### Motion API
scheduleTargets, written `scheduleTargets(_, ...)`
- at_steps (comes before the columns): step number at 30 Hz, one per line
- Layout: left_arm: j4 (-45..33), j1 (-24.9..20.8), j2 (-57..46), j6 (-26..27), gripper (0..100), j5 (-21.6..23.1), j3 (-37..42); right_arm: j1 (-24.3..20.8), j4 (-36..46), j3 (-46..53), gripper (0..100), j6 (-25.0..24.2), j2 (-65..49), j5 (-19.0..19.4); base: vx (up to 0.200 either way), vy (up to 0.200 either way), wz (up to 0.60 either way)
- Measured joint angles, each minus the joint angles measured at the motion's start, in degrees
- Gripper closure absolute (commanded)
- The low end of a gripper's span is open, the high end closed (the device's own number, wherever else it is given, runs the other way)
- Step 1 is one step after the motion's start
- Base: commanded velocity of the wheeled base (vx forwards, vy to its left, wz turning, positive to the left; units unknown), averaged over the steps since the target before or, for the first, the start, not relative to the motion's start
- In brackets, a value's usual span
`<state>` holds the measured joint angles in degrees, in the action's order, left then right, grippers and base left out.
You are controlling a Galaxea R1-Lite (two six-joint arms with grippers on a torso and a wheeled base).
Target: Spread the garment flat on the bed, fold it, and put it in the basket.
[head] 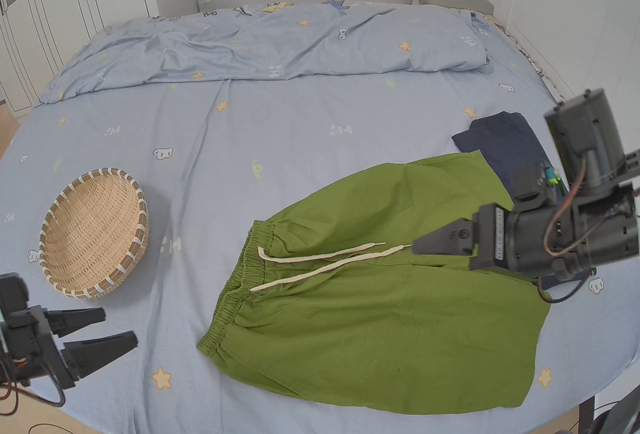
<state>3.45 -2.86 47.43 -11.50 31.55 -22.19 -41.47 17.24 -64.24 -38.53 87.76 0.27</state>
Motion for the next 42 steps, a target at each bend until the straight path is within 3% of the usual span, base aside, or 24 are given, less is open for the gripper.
scheduleTargets(7, 8.9, 0.3, 20.1, 0.5, 0, 6.0, 0.5, 6.0, -5.3, 13.9, 0, -3.3, -10.4, 1.6, 0.000, 0.000, 0.00)
scheduleTargets(12, 16.7, 0.7, 34.1, 1.6, 0, 8.6, 1.4, 9.0, -8.9, 25.7, 0, -5.0, -17.0, 5.3, 0.000, 0.000, 0.00)
scheduleTargets(20, 28.6, 1.1, 52.4, 2.8, 0, 11.6, 2.6, 12.5, -24.8, 45.7, 0, -7.2, -26.1, 12.4, 0.000, 0.000, 0.00)
scheduleTargets(27, 32.5, 0.1, 60.4, 1.8, 0, 12.5, 2.2, 13.9, -26.8, 49.7, 0, -9.0, -30.1, 14.3, 0.000, 0.000, 0.00)
scheduleTargets(38, 36.3, -1.7, 62.5, -1.7, 0, 12.5, 2.3, 14.1, -26.8, 50.4, 0, -9.1, -31.6, 14.2, 0.000, 0.000, 0.00)
scheduleTargets(39, 36.4, -2.0, 62.4, -2.3, 100, 12.5, 2.3, 14.1, -26.8, 50.4, 0, -9.1, -31.6, 14.3, 0.000, 0.000, 0.00)
scheduleTargets(42, 36.7, -2.6, 62.2, -3.5, 100, 12.3, 2.3, 14.1, -26.8, 50.6, 0, -9.1, -31.7, 14.2, 0.000, 0.000, 0.00)
